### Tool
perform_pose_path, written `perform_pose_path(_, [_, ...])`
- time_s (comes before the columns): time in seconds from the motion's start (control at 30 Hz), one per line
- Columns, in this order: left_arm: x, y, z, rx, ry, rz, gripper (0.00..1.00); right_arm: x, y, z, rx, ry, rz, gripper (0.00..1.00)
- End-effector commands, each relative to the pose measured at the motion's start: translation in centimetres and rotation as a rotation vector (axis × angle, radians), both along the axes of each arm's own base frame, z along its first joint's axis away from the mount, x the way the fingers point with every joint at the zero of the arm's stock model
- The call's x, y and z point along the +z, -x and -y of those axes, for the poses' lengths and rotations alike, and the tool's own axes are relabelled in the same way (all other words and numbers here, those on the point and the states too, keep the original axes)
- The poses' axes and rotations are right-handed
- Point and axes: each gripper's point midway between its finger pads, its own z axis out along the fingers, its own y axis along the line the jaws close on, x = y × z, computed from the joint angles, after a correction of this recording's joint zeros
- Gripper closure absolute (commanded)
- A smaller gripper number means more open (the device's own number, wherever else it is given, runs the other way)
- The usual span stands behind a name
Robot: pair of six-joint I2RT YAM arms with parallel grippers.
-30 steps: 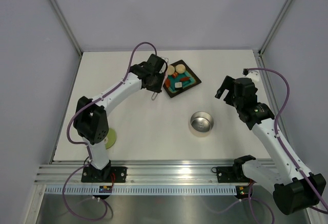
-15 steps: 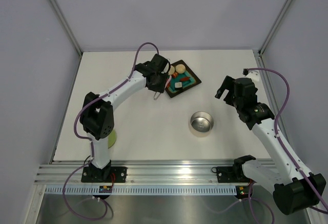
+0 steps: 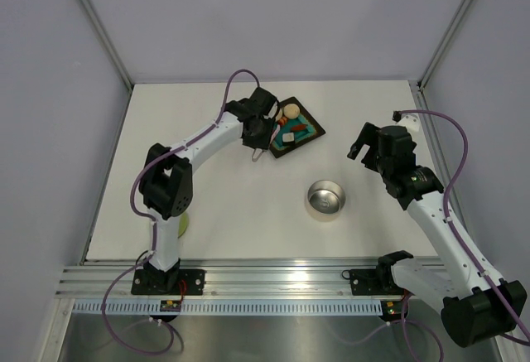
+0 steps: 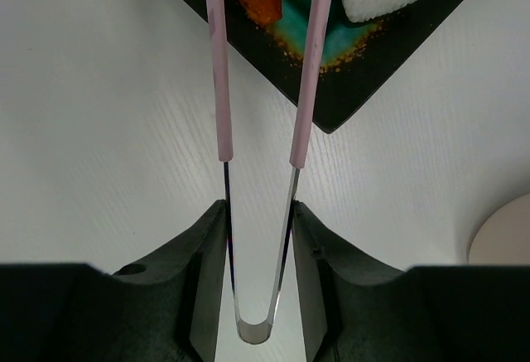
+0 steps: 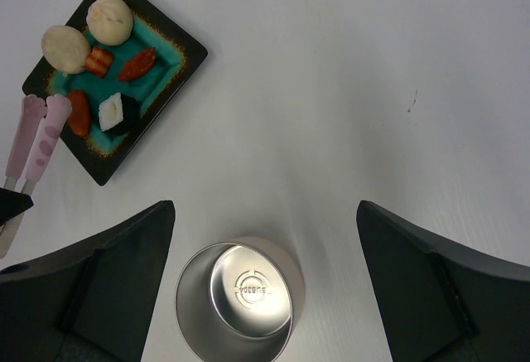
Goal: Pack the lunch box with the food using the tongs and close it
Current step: Pick up the fake food from the plate.
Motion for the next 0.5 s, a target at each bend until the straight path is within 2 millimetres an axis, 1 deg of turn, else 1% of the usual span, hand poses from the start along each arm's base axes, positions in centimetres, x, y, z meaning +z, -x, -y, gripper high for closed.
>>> perform_pose_path(0.0, [1.5,-0.7,0.8,0.014,0.038,0.028,0.62,1.4,-0.1,0.6,-0.026,0.012,0.034,0.01])
perform_pose_path(0.1, [1.3,-0.6,0.9,0.015,0.041,0.023,0.6,1.3,-0.1,0.6,-0.025,0.012,0.031,0.01])
perform_pose_path(0.47, [0.3,-0.5,1.2,0.037,0.039,-0.016,0.59,1.4,-0.1,0.6,-0.027,0.007,0.036,0.01])
